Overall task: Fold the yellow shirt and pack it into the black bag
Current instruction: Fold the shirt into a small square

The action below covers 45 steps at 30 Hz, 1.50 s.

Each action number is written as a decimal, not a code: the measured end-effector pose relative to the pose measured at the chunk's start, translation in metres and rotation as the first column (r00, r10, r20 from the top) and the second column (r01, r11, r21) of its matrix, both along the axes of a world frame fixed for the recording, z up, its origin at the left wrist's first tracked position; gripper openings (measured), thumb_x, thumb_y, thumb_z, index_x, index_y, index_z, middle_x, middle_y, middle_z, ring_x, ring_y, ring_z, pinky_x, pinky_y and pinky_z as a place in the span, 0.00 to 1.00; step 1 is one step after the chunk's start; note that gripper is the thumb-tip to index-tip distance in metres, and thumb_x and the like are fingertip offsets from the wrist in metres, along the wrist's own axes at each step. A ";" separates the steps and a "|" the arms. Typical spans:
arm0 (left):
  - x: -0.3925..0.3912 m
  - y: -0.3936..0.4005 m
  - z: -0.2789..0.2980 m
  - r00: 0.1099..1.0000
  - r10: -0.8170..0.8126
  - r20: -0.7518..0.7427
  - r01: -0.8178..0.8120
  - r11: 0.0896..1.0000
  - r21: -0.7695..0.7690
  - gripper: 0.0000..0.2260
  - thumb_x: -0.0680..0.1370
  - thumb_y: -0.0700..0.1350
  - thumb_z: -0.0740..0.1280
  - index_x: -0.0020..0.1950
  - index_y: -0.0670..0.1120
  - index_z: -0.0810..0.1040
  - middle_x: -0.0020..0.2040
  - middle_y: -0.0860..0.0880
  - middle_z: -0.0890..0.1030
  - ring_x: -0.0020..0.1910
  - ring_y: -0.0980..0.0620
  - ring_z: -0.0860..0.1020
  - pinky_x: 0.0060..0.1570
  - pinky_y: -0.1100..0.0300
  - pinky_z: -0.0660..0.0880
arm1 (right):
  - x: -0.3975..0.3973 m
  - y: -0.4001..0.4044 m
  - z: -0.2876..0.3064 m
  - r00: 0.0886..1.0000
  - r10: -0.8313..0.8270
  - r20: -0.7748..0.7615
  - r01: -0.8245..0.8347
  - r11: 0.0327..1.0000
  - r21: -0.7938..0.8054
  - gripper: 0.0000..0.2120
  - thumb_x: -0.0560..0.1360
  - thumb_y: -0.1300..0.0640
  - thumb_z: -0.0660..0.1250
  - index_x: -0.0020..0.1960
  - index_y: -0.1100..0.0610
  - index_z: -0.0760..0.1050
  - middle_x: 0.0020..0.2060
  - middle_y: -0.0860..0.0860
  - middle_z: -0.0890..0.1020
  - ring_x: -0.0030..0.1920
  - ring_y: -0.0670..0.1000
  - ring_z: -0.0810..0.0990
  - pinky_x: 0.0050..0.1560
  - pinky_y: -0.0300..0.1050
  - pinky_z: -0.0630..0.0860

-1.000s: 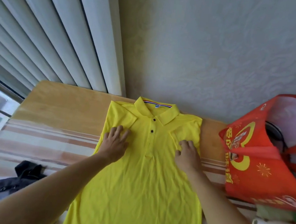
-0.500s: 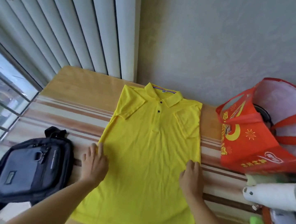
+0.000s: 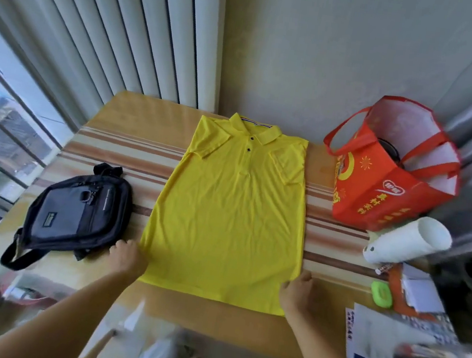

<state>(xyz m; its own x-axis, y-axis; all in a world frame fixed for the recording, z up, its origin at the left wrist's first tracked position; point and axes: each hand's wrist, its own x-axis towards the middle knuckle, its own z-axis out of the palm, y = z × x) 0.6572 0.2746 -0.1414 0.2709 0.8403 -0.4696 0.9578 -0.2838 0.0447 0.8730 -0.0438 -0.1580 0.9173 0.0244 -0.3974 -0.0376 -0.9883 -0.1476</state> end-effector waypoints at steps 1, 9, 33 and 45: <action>-0.001 -0.002 0.003 1.000 -0.021 -0.010 0.021 1.000 0.000 0.15 0.76 0.41 0.61 0.62 0.39 0.75 0.60 0.38 0.76 0.60 0.38 0.75 0.58 0.50 0.73 | -0.002 -0.003 0.000 1.000 0.014 -0.022 -0.014 1.000 0.001 0.19 0.76 0.54 0.67 0.61 0.64 0.69 0.58 0.62 0.76 0.59 0.64 0.77 0.55 0.57 0.78; -0.011 -0.015 0.028 0.918 -0.287 0.273 0.300 0.954 -0.008 0.14 0.76 0.32 0.56 0.59 0.45 0.62 0.37 0.39 0.77 0.29 0.43 0.72 0.27 0.53 0.67 | -0.007 -0.025 0.012 0.985 0.164 -0.047 -0.147 0.956 0.255 0.18 0.77 0.65 0.63 0.62 0.59 0.58 0.43 0.56 0.75 0.36 0.59 0.79 0.29 0.47 0.73; 0.162 0.133 0.084 0.642 0.659 0.392 -0.282 0.678 -0.678 0.03 0.77 0.38 0.68 0.47 0.39 0.80 0.35 0.40 0.80 0.29 0.46 0.80 0.31 0.57 0.79 | 0.158 0.080 0.084 0.906 -0.319 -0.279 0.420 0.585 0.694 0.12 0.78 0.64 0.61 0.45 0.62 0.84 0.40 0.57 0.82 0.34 0.54 0.79 0.32 0.43 0.76; 0.216 0.190 0.009 0.730 0.426 0.534 -0.170 0.871 -0.462 0.17 0.70 0.31 0.68 0.46 0.54 0.85 0.42 0.48 0.86 0.44 0.43 0.84 0.49 0.44 0.82 | 0.226 0.116 0.024 0.993 -0.063 0.104 0.001 0.860 0.510 0.13 0.71 0.70 0.69 0.50 0.54 0.82 0.46 0.52 0.83 0.46 0.55 0.81 0.45 0.50 0.78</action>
<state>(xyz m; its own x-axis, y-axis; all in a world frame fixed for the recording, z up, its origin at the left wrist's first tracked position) 0.8728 0.4650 -0.1324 0.3661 0.7309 -0.5760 0.7182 0.1717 0.6743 1.0988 0.0726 -0.1338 0.9590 0.1644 -0.2311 -0.0204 -0.7728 -0.6343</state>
